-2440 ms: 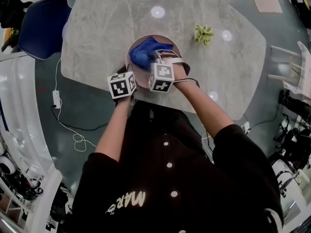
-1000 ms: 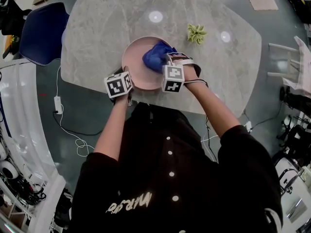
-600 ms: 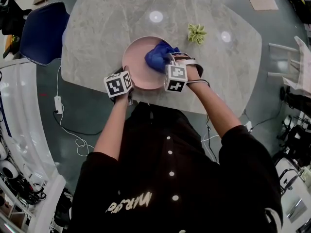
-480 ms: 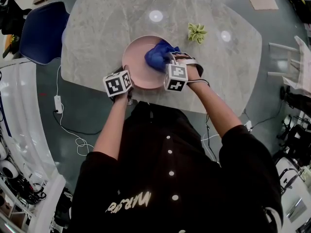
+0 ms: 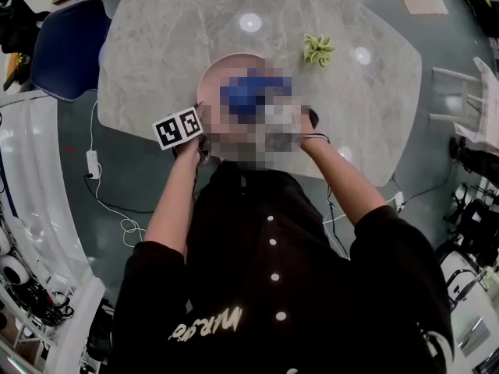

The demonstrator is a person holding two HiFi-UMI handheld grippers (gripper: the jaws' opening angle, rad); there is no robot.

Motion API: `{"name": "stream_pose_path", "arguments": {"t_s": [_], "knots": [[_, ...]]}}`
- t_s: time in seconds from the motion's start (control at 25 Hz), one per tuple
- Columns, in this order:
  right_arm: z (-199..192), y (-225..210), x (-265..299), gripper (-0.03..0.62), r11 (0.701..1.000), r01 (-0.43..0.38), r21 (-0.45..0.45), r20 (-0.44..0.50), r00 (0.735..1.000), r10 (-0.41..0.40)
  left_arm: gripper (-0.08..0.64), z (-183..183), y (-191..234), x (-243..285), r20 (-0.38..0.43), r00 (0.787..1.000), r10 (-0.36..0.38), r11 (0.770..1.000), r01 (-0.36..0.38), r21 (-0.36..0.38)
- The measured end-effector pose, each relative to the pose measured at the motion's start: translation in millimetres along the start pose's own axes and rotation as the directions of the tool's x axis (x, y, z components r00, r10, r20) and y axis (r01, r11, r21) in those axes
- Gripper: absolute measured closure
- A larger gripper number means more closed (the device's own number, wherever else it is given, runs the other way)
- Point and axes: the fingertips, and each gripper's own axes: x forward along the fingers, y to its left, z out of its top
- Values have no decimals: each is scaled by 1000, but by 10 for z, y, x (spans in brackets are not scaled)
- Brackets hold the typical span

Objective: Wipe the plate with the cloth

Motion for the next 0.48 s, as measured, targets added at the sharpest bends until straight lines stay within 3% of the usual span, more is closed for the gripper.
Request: {"name": "stream_pose_path", "arguments": {"t_s": [0.48], "knots": [[474, 375, 278, 442, 996, -89, 21, 53, 995, 87, 531, -21, 9, -4, 0, 1000, -27, 999, 27, -39]]}}
